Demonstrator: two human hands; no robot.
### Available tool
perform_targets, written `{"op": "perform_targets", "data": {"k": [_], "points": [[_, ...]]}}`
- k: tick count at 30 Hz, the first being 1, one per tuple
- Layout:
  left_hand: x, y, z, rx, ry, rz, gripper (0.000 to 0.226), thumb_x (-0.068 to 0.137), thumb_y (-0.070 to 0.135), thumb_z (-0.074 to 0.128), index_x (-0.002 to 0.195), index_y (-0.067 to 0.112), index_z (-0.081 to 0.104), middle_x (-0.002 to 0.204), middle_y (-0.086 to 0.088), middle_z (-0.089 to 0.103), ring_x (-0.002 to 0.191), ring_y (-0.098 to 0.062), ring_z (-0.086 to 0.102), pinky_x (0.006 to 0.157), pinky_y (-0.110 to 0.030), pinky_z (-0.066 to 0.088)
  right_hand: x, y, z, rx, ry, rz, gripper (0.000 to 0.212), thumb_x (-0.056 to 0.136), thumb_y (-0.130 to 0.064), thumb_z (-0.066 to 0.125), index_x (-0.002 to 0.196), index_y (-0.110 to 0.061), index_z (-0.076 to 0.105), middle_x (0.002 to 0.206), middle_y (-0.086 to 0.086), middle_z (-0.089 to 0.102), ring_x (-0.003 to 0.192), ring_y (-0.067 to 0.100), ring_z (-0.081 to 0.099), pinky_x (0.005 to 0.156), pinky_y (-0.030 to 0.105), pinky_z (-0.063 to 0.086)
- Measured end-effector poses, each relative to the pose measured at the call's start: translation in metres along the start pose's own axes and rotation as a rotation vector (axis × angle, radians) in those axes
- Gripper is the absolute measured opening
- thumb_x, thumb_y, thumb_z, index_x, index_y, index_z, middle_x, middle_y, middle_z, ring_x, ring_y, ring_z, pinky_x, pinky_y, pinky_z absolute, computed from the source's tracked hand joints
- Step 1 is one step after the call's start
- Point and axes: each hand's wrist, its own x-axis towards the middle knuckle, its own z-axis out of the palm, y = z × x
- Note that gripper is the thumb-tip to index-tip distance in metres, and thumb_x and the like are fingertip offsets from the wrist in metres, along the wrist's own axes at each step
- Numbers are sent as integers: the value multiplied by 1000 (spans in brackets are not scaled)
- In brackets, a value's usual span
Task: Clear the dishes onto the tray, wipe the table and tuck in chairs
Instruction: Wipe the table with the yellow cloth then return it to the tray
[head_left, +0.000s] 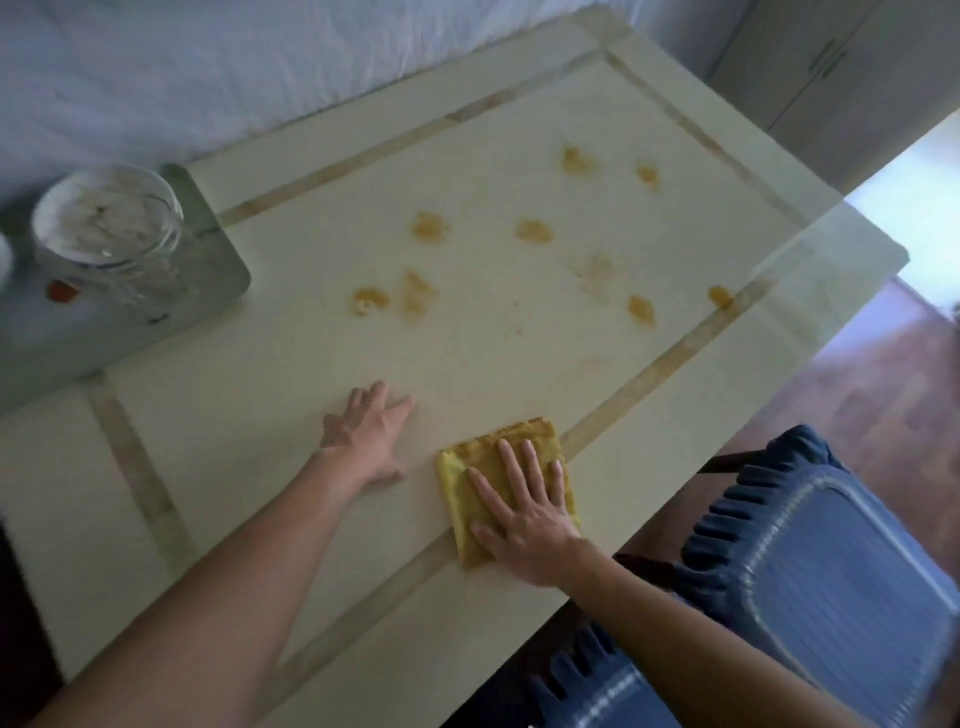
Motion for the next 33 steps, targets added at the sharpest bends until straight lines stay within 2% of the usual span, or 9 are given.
{"op": "perform_targets", "data": {"k": [3, 5, 12, 16, 19, 23, 25, 28, 33], "points": [[-13, -35, 7, 5, -63, -88, 116, 67, 55, 81, 153, 44, 4, 164, -5, -7, 149, -36, 2, 104, -62, 40, -22, -23, 20, -76, 29, -150, 64, 94, -71, 6, 151, -48, -15, 159, 4, -35, 144, 34, -35, 111, 59, -25], [-20, -41, 13, -34, -63, -78, 113, 71, 54, 78, 154, 44, 3, 164, -3, -13, 150, -35, -7, 106, -62, 38, -19, -25, 17, -99, -3, -171, 62, 94, -71, 7, 148, -53, -19, 157, 0, -38, 143, 31, -38, 112, 59, -26], [-32, -38, 33, -85, -51, -82, 117, 67, 56, 81, 152, 45, 2, 163, 1, -17, 149, -38, -12, 99, -72, 35, 51, -43, -21, -49, -18, 48, 65, 91, -72, 10, 148, -53, -17, 159, -3, -36, 143, 28, -38, 115, 63, -16], [-39, -39, 46, -105, -17, -81, 110, 71, 58, 76, 152, 47, 2, 163, 2, -17, 150, -37, -11, 101, -73, 33, 10, -53, 7, -160, 14, -127, 65, 92, -70, 7, 150, -50, -15, 159, 2, -35, 142, 30, -40, 113, 63, -21], [-37, -44, 45, -80, -7, -75, 105, 70, 64, 72, 150, 49, 5, 163, 0, -10, 149, -37, -3, 103, -67, 31, -11, -52, 18, -204, -24, -246, 63, 94, -70, 10, 149, -52, -15, 160, 1, -35, 143, 31, -38, 109, 59, -28], [-18, -66, 29, -132, 122, -55, 84, 72, 58, 71, 143, 41, 29, 147, -5, 21, 133, -33, 22, 98, -61, 39, 19, -52, -1, -139, -29, -151, 63, 90, -74, 7, 146, -57, -16, 155, -6, -41, 139, 24, -45, 113, 58, -25], [-8, -76, 20, -133, 127, -111, 90, 68, 60, 74, 142, 38, 28, 142, -7, 22, 131, -33, 23, 98, -60, 39, 51, -55, -16, -71, -1, -58, 64, 87, -77, 5, 144, -59, -18, 154, -8, -43, 136, 21, -48, 113, 58, -24], [18, -92, 4, -160, 113, -181, 108, 56, 65, 79, 144, 37, 23, 150, -10, 15, 136, -34, 17, 100, -62, 36, 108, -59, -43, 24, -8, 25, 64, 87, -77, 9, 141, -61, -22, 152, -10, -46, 134, 21, -49, 111, 57, -26], [76, -112, -39, -265, 100, -247, 129, 49, 62, 86, 151, 33, 12, 158, -10, 1, 144, -38, 5, 104, -69, 31, 190, -63, -80, 56, 36, 58, 70, 80, -80, 7, 141, -61, -20, 144, -13, -51, 131, 21, -51, 109, 58, -26]]}}
